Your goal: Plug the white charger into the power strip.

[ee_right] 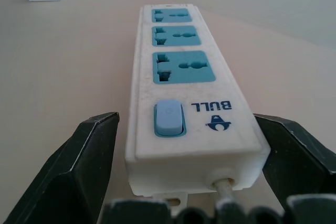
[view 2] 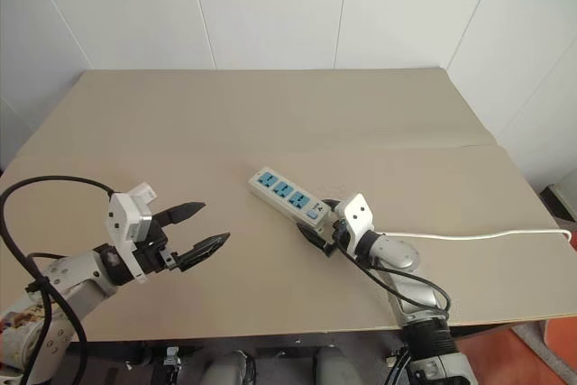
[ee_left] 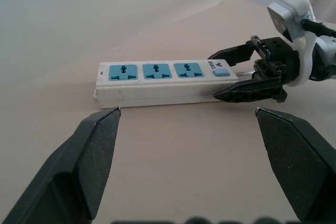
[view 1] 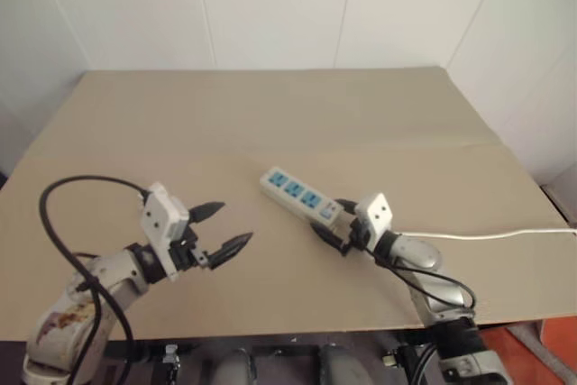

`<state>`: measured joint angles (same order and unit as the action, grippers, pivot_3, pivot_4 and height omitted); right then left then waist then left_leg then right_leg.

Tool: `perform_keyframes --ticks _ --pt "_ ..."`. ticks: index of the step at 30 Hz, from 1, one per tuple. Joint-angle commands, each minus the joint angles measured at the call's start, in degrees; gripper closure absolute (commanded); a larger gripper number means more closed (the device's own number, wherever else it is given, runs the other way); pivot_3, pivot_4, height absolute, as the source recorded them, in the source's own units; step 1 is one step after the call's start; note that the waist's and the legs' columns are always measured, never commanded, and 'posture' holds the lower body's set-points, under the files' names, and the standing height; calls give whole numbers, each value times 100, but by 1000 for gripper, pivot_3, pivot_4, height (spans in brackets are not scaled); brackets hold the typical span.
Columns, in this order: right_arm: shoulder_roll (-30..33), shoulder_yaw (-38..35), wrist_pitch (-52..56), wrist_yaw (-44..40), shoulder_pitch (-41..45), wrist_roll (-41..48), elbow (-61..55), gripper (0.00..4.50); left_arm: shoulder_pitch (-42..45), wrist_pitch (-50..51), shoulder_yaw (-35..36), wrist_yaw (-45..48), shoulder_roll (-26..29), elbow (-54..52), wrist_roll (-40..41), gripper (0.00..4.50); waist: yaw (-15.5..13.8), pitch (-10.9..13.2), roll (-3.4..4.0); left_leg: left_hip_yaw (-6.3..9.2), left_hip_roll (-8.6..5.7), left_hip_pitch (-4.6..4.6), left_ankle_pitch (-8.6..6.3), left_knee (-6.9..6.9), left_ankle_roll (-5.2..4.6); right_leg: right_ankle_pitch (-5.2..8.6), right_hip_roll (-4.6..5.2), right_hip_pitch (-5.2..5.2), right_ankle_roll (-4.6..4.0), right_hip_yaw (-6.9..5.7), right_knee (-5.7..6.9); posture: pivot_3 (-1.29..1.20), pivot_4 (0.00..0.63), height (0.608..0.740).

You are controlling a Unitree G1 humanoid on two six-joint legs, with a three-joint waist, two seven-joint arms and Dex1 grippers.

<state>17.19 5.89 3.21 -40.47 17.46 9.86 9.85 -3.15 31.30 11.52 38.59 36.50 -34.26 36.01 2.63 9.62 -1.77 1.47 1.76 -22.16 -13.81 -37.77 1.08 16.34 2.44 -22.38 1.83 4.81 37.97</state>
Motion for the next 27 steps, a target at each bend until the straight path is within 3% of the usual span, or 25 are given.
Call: perform_keyframes --ticks 1,16,21,27 --pt "-39 49 -268 80 117 -178 275 21 42 -81 6 -38 8 -211 0 0 2 -1 -1 0 1 0 0 0 0 0 0 1 0 0 -1 0 150 740" --pt "-317 57 -439 66 119 -71 509 21 78 -39 -31 -138 34 -267 25 0 103 -1 -1 3 5 18 0 0 0 0 -4 10 -1 7 6 0 150 740" --pt "-314 93 -484 -132 163 -46 700 1078 126 -40 -38 -154 47 -237 7 0 121 -2 -2 3 5 18 0 0 0 0 -5 10 0 7 6 0 150 740" --pt "-311 -30 -757 -282 242 85 672 1087 193 -29 15 -111 101 -194 33 0 129 -3 -3 3 5 18 0 0 0 0 -4 10 -1 7 6 0 150 740"
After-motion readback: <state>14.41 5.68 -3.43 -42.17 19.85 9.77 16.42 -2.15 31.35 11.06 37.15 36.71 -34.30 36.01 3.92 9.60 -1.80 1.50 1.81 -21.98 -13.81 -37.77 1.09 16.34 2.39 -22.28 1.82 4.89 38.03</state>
